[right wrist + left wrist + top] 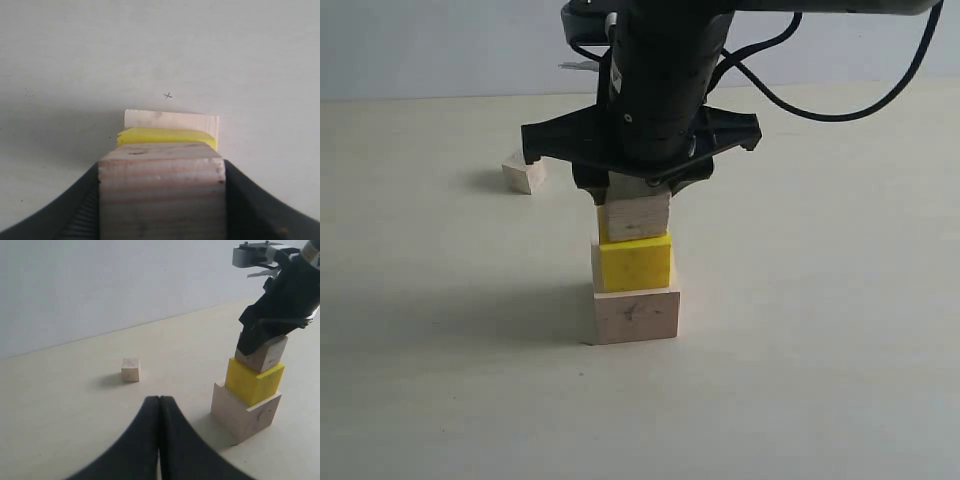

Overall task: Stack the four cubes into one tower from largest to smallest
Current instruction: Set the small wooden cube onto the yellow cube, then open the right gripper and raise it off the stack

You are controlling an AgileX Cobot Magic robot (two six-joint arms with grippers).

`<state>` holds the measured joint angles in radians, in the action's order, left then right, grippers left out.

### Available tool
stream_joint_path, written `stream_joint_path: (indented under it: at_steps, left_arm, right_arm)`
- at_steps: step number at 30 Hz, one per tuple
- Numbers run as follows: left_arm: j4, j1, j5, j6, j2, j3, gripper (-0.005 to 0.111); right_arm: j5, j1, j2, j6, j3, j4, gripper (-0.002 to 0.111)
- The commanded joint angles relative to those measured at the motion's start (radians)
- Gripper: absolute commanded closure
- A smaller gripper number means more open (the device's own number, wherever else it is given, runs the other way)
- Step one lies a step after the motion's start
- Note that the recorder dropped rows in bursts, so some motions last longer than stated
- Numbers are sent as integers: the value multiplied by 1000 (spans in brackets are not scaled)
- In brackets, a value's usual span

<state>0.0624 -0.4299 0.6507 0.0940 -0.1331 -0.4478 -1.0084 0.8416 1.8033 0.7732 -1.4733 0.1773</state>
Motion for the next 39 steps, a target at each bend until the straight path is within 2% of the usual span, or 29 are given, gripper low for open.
stream_joint_path:
  at_steps: [1,17,20,24,28,39]
  left_arm:
    - [6,2,-6,-4,10,3,107]
    - [6,2,-6,-4,10,3,107]
    - [6,2,-6,-4,10,3,107]
    - [6,2,-6,-4,10,3,107]
    - [6,2,-6,-4,10,3,107]
    - [6,2,-6,-4,10,3,107]
  right_arm:
    - [6,0,2,4,2,-20,108]
    - [-27,0,16,15,2,-21,108]
    - [-27,0,16,15,2,-21,105]
    - [-14,0,16,-8,2,-21,91]
    - [-14,0,16,-14,2,-19,69]
    - [-11,0,16,-22,2,-19,23]
